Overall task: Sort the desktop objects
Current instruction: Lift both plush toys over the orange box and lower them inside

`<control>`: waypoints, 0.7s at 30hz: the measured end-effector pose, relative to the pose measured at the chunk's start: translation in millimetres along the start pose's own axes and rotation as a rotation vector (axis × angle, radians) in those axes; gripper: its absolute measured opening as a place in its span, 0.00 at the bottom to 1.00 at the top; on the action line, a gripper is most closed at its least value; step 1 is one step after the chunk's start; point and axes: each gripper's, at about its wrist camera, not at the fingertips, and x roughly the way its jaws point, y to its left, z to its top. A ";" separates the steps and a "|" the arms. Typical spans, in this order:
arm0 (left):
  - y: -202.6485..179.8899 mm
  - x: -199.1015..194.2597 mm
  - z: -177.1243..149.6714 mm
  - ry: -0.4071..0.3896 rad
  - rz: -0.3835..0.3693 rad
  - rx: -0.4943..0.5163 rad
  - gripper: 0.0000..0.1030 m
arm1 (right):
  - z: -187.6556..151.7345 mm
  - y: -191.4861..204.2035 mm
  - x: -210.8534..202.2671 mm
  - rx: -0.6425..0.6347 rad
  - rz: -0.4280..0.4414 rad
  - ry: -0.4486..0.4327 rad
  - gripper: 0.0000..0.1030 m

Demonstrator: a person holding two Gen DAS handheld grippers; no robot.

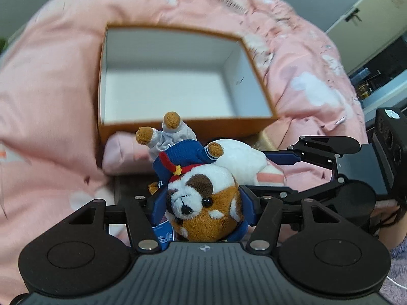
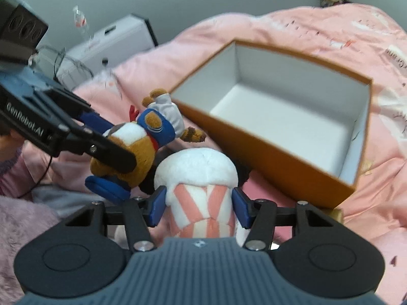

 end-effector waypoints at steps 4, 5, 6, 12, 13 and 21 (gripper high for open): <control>-7.9 -17.4 12.9 -0.070 0.014 0.047 0.66 | 17.9 -10.2 -17.1 0.020 -0.026 -0.077 0.56; -9.7 -20.9 15.6 -0.086 0.019 0.059 0.65 | 22.5 -12.2 -22.9 0.023 -0.036 -0.100 0.56; -11.6 -26.1 19.6 -0.105 0.027 0.070 0.65 | 28.4 -14.0 -29.6 0.027 -0.047 -0.122 0.56; -19.6 -42.4 56.5 -0.214 0.088 0.145 0.65 | 60.0 -35.7 -49.6 0.112 -0.097 -0.277 0.56; -19.9 -42.0 63.1 -0.229 0.100 0.160 0.65 | 64.8 -42.2 -50.4 0.144 -0.098 -0.298 0.56; -4.5 3.7 117.0 -0.164 0.106 0.188 0.65 | 89.8 -96.0 -17.8 0.475 -0.017 -0.339 0.56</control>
